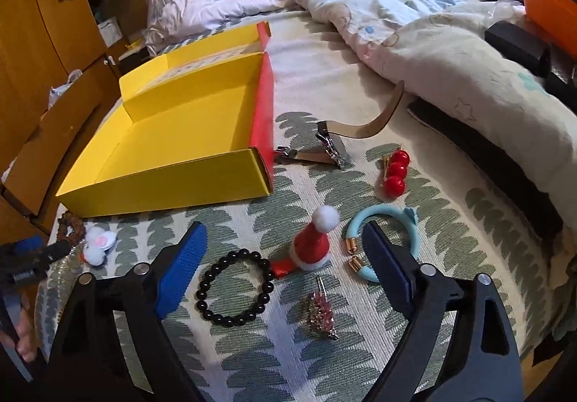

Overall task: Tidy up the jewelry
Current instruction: 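Grasp the white bunny with the left tool while the right tool grasps the Santa hat figure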

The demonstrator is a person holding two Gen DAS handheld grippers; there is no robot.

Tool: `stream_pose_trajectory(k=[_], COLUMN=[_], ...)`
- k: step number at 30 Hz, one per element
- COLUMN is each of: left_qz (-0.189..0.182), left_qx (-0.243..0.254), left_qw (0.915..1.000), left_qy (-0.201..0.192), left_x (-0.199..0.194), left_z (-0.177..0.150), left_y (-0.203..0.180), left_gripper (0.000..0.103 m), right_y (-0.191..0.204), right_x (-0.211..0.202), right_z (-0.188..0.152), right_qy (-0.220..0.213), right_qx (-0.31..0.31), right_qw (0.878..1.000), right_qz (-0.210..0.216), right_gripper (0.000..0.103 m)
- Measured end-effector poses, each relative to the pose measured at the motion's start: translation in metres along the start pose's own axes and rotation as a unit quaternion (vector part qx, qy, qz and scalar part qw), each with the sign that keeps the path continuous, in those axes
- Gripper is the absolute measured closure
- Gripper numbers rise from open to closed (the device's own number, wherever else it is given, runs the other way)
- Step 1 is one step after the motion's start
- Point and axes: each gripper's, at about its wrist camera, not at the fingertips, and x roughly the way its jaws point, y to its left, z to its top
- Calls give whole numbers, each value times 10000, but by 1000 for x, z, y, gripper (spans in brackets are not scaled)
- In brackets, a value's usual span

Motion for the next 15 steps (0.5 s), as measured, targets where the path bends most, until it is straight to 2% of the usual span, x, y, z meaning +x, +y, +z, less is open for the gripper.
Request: stream_pose_trajectory(k=[4,8,15], left_qz=[207,459,385], left_qx=[178,241,371], left_qw=[9996,9986,9984], left_qy=[-69,-124,-168], left_x=[6,17,22], left_z=[2,4,-3], left_y=[-21,-25,-32], left_gripper=[5,5,5], right_y=[2,3,2], right_x=[7,11,21], right_z=[-2,-3,-3], right_qy=[66,75,150], right_qx=[-40,-82,-28], right_qw=[9999,9997,9996], right_qz=[-155,-230,-240], right_gripper=[22,26,35])
